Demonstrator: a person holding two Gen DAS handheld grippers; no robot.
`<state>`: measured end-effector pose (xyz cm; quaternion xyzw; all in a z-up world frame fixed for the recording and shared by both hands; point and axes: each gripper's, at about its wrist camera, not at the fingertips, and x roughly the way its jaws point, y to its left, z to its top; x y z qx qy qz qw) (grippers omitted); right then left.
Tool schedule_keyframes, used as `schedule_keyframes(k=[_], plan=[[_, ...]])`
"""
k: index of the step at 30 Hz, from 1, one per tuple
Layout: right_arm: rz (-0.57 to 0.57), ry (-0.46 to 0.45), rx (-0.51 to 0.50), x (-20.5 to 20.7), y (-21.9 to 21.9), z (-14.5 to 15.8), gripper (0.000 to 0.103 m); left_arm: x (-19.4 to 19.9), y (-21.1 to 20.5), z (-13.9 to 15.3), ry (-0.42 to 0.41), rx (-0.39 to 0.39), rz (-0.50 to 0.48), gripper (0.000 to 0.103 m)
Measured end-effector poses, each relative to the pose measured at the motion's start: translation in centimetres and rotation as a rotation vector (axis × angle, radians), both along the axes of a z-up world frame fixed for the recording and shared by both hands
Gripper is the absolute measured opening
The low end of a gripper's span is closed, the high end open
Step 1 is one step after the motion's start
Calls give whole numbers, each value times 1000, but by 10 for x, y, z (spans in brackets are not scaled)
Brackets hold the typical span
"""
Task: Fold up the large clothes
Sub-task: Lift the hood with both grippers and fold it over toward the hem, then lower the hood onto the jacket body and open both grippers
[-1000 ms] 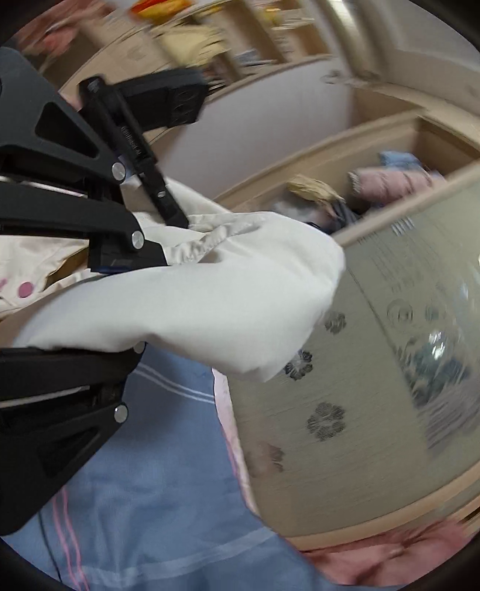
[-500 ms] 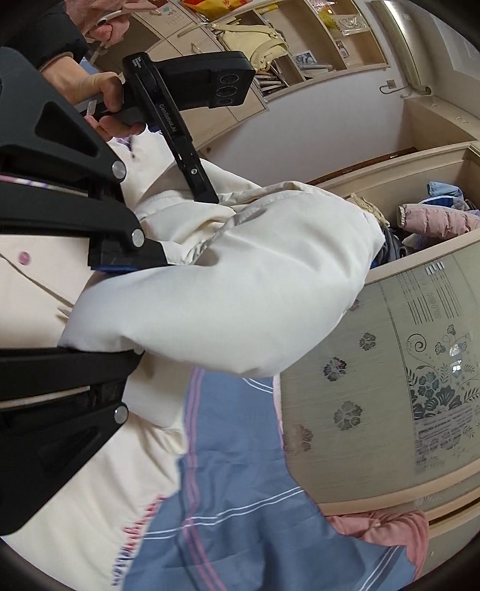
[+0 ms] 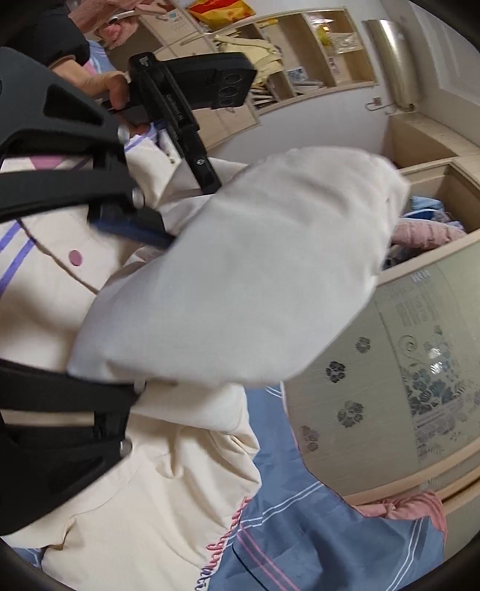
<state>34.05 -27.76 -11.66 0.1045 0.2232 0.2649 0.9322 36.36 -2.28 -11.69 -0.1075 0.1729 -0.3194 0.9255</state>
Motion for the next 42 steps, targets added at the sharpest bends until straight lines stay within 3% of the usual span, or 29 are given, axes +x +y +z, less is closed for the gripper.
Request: schedule_keyframes(k=[1, 2, 3, 5, 8, 14, 16, 19, 21, 24, 27, 32, 35, 37, 41, 42], plan=[[10, -10, -3, -1, 1, 4, 75, -7, 0, 3, -19, 13, 12, 56], [9, -33, -3, -7, 1, 8, 78, -14, -1, 6, -38, 28, 29, 82], [5, -51, -10, -13, 1, 11, 83, -19, -1, 8, -53, 40, 38, 101], [4, -69, -43, -21, 2, 15, 90, -32, -5, 14, -97, 82, -6, 101], [26, -128, -97, -36, -1, 26, 91, -49, -11, 25, -158, 155, -100, 101], [135, -118, -65, -57, -32, 46, 93, -86, -9, 36, -210, 395, -334, 101], [182, -124, -34, -69, -44, 55, 99, -102, 1, 42, -210, 428, -418, 101], [213, -161, -27, -85, -56, 68, 100, -117, 19, 53, -246, 448, -426, 101], [171, -218, -15, -102, -64, 76, 102, -127, 38, 65, -294, 425, -386, 101], [134, -250, 62, -107, -79, 90, 102, -138, 71, 84, -356, 299, -329, 101], [-20, -251, 77, -107, -84, 99, 102, -135, 86, 98, -382, 215, -135, 101], [-289, -220, 18, -94, -64, 102, 102, -105, 68, 104, -303, 150, 188, 101], [-355, -155, -23, -70, -41, 85, 102, -72, 46, 90, -154, 69, 280, 101], [-434, -67, -65, -42, -20, 61, 102, -55, 30, 72, -76, 77, 325, 101], [-448, 117, -177, 4, 10, -6, 102, -25, -20, 9, 21, 246, 399, 101], [-441, 186, -235, 17, 18, -27, 102, -12, -34, -14, 83, 332, 398, 101]])
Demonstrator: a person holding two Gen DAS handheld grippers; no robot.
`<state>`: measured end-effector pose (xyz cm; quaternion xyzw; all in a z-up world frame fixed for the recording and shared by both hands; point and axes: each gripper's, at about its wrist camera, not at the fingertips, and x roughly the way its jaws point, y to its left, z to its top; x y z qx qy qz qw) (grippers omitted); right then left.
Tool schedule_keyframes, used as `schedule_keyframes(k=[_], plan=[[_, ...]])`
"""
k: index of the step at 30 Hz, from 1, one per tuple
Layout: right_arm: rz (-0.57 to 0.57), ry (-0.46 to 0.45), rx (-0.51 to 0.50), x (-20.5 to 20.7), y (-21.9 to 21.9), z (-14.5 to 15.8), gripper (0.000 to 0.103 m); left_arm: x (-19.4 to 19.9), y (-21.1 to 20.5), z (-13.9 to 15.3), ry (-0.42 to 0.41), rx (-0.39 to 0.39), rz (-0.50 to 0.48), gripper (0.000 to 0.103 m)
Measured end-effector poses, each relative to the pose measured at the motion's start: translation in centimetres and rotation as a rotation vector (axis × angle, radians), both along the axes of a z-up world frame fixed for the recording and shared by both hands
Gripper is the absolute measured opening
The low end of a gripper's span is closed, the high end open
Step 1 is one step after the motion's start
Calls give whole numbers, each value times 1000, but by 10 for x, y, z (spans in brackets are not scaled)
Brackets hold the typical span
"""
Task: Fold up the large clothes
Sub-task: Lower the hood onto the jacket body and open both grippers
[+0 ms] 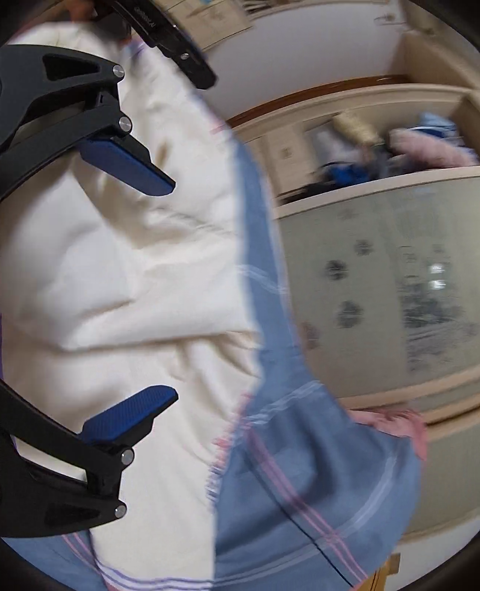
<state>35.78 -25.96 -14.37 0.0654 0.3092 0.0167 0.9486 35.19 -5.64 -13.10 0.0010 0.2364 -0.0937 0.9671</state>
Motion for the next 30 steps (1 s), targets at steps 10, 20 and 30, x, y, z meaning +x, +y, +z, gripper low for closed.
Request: schedule_keyframes(k=[10, 20, 30], plan=[[-20, 190, -71, 23, 0, -43, 102, 34, -19, -57, 304, 144, -41, 101], [-126, -165, -81, -34, -7, 47, 102, -47, 6, 69, -67, -48, 15, 101], [-132, 184, -66, 24, -19, -42, 102, 41, -29, -54, 337, 29, -7, 101]])
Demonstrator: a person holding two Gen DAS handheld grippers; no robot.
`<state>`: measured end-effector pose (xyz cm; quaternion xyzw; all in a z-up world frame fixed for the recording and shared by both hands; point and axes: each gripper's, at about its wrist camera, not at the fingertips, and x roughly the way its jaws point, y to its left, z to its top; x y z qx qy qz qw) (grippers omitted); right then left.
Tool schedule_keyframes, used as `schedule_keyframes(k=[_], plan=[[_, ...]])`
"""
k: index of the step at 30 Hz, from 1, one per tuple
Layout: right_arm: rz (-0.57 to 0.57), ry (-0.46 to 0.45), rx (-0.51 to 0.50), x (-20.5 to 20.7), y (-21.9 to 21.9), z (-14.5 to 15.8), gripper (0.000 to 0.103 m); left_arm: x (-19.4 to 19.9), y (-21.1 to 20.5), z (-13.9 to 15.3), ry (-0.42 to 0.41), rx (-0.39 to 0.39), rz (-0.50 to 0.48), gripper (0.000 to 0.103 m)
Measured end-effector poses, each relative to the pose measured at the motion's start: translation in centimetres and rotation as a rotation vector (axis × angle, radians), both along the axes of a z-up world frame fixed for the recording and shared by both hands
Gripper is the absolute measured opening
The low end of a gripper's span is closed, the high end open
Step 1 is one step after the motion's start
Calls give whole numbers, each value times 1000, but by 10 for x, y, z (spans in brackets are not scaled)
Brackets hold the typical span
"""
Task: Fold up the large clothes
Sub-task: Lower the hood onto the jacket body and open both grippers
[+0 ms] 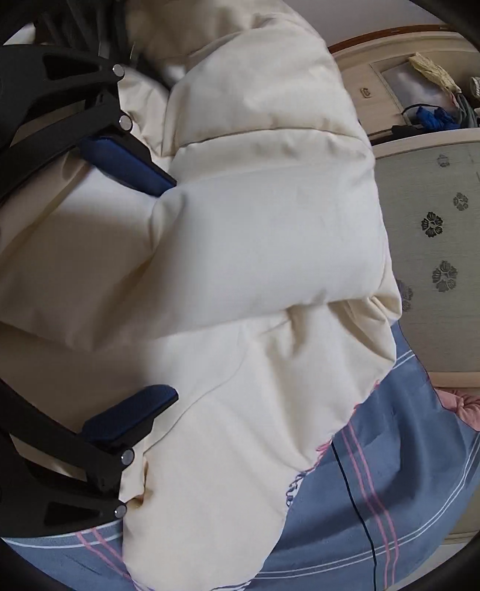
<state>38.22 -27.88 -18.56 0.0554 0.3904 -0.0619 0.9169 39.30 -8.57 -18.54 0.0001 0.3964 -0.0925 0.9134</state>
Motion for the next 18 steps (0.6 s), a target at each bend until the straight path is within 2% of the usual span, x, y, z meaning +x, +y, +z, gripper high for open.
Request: schedule_keyframes(k=[1, 2, 5, 8, 11, 16, 18], plan=[[2, -14, -5, -1, 0, 1, 102, -7, 6, 10, -57, -45, 1, 101], [5, -16, -6, -1, 1, -1, 102, -9, 7, 11, -77, -59, 4, 101], [13, -25, 19, 2, -2, -9, 102, 3, 2, -3, -13, -42, 6, 101], [10, -32, 45, 6, -7, -15, 102, 2, 1, -4, -36, -53, 11, 101], [6, -12, 24, 12, -6, -17, 102, 3, -7, -8, -30, -14, 23, 101], [8, 82, 34, 35, -7, -23, 102, 11, -18, -10, 4, 118, 46, 101], [11, 76, 53, 33, -10, -21, 102, 10, -15, -9, 7, 128, 45, 101]])
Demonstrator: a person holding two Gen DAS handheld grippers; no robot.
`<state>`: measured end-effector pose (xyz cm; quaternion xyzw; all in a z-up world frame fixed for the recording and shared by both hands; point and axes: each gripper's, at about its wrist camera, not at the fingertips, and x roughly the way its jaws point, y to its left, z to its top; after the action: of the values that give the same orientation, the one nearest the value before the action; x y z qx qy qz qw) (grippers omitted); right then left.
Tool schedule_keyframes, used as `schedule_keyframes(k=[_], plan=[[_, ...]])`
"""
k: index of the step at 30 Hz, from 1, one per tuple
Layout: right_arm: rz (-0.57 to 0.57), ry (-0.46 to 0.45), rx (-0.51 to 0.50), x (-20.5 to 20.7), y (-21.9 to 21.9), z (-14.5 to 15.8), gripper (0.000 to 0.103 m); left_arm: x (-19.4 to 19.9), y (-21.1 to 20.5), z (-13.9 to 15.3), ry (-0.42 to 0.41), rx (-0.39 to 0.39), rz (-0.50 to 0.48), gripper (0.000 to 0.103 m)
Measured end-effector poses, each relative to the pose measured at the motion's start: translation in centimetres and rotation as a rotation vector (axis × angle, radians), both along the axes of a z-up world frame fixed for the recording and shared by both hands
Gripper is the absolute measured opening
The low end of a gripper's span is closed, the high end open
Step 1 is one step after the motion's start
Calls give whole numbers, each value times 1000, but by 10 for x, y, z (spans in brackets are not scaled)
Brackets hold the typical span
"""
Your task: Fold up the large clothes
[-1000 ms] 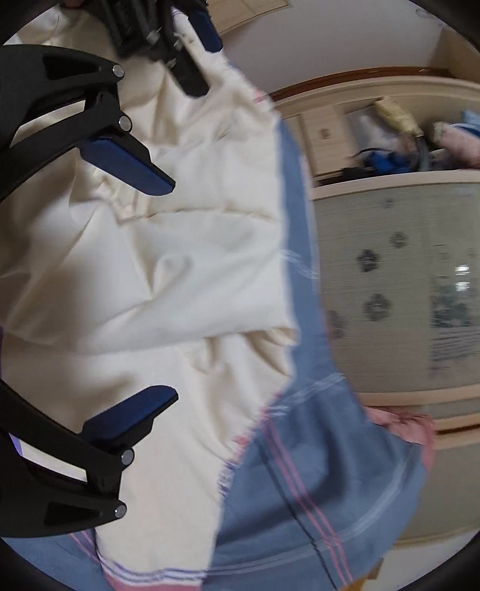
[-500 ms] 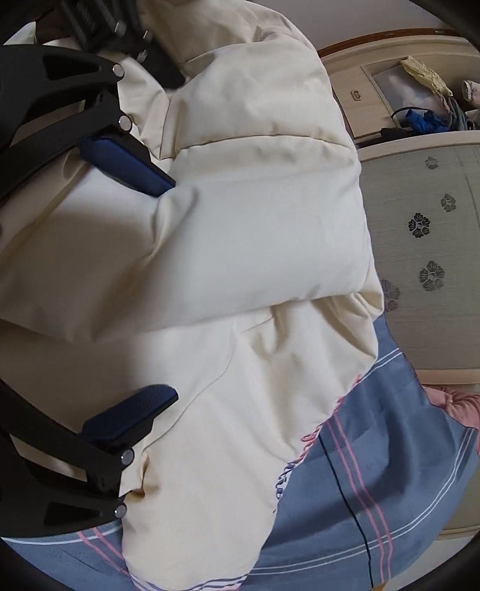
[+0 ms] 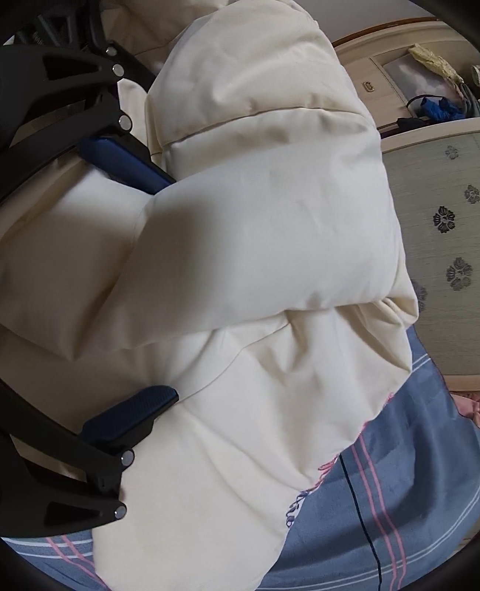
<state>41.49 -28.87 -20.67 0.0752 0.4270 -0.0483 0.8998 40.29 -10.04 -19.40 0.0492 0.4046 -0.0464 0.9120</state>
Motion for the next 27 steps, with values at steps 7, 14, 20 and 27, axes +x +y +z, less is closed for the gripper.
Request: schedule_keyframes(k=[7, 14, 20, 27], plan=[[-76, -295, 100, -42, -32, 48, 102, -38, 44, 47, -250, -279, -40, 101], [-204, -377, -8, -52, -26, 130, 102, -36, 43, 149, -346, -271, 26, 101], [-222, -103, -147, 70, -12, 56, 102, 71, 51, 57, -109, -414, 240, 101], [-240, -102, -41, 123, -33, 13, 102, 150, 40, 3, -72, -381, 251, 101]])
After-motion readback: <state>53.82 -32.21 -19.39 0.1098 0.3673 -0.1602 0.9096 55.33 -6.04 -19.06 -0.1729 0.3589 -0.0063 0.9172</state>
